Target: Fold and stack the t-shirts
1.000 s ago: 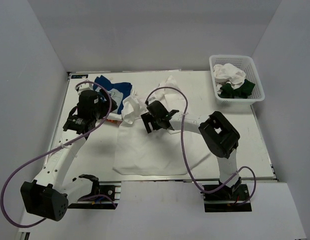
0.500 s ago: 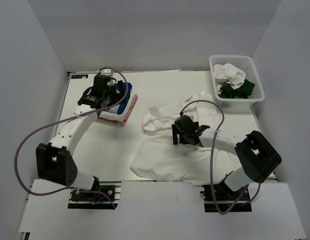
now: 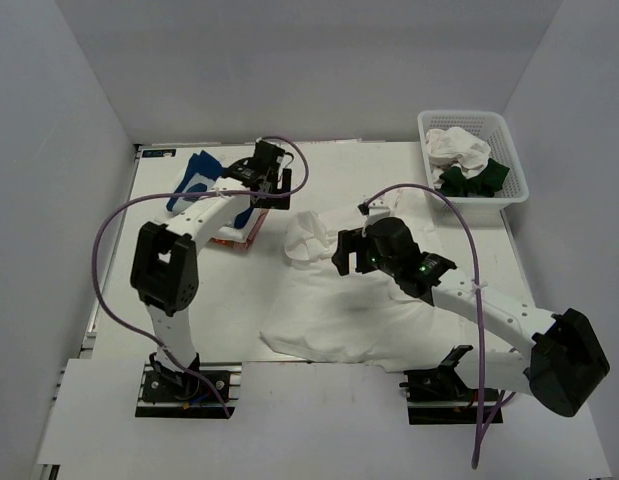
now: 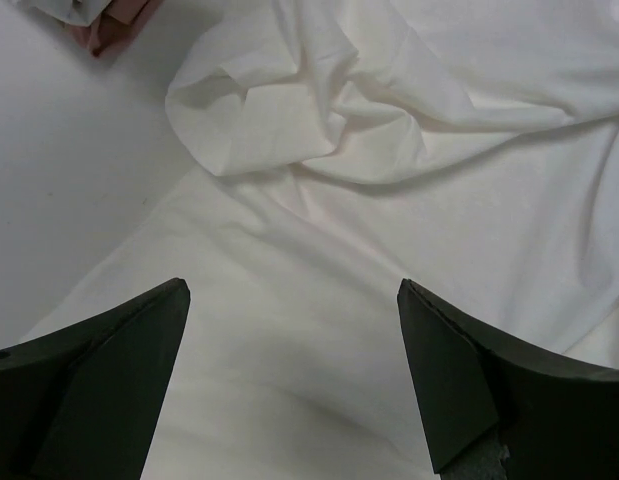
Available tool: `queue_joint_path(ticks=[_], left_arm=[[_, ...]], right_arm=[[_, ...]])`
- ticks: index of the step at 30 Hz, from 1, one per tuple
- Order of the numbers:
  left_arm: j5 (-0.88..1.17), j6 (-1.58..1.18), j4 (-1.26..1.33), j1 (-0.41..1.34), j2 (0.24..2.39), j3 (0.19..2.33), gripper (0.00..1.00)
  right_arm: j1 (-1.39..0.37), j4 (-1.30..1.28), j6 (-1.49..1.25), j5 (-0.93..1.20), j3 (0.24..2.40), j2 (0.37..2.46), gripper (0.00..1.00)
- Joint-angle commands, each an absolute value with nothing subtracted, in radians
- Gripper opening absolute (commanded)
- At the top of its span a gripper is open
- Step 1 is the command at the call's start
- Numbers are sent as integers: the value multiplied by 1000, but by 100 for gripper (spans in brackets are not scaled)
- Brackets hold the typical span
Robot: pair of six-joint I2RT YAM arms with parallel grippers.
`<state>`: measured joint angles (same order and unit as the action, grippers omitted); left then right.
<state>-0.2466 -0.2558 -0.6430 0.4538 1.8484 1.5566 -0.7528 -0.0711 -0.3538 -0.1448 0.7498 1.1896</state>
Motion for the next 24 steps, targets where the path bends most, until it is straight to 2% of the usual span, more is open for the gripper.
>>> queue_joint_path(ticks=[1, 5, 12, 17, 24], left_arm=[[-667, -333, -825, 462, 1879, 1646, 100], [-667, -207, -674, 462, 1870, 1583, 100], [-545, -110, -558, 471, 1931, 1536, 100], [-617, -147, -624, 471, 2043, 1612, 100], [-679, -189, -614, 440, 2155, 1644, 100]], right_arm=[[-750, -61, -325, -143, 747, 1180, 90], [-750, -66, -318, -146, 735, 1195, 90], [-747, -75, -315, -146, 753, 1224, 90], [-746, -118, -319, -224, 765, 1229, 90], [-741, -95, -328, -218, 735, 1201, 90]])
